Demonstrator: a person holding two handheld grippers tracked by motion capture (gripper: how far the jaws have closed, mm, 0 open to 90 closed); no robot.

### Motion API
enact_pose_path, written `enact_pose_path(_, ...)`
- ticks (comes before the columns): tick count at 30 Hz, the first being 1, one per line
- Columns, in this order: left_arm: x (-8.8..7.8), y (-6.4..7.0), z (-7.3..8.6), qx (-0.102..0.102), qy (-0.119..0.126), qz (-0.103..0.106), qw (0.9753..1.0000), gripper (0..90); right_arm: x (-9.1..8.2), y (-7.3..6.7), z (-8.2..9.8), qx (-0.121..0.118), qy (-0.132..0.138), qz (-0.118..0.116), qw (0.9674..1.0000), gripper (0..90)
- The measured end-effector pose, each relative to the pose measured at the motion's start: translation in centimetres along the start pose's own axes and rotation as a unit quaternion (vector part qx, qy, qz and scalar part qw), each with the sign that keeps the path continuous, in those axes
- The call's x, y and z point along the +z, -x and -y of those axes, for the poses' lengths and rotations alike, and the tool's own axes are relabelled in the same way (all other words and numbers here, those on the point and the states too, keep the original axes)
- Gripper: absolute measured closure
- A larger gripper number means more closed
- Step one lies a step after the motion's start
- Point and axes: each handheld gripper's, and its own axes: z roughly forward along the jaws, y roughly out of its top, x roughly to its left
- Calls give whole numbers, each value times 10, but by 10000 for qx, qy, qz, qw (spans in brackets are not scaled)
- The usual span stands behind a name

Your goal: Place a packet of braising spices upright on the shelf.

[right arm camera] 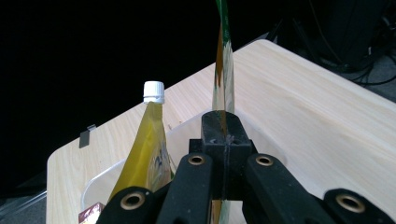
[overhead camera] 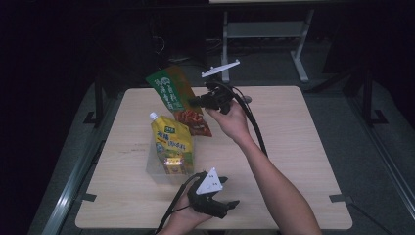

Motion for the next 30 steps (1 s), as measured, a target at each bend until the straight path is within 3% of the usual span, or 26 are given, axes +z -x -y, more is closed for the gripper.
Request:
enact_pose_path(13, -2, 0, 1, -31, 42, 22, 10000, 225, 33, 4, 7, 109, -144, -64, 9998, 900)
enact_pose_path(22, -2, -2, 1, 44, -8, 11, 10000, 222, 53, 7, 20, 135, -364, 23, 9992, 900)
enact_pose_path(29, -3, -3, 1, 22, 7, 5, 10000, 222, 53, 9, 22, 70, -407, 89, 9991, 897)
enact_pose_path(30, -3, -3, 1, 15, 14, 5, 10000, 222, 54, 9, 21, -47, -503, 147, 9986, 893)
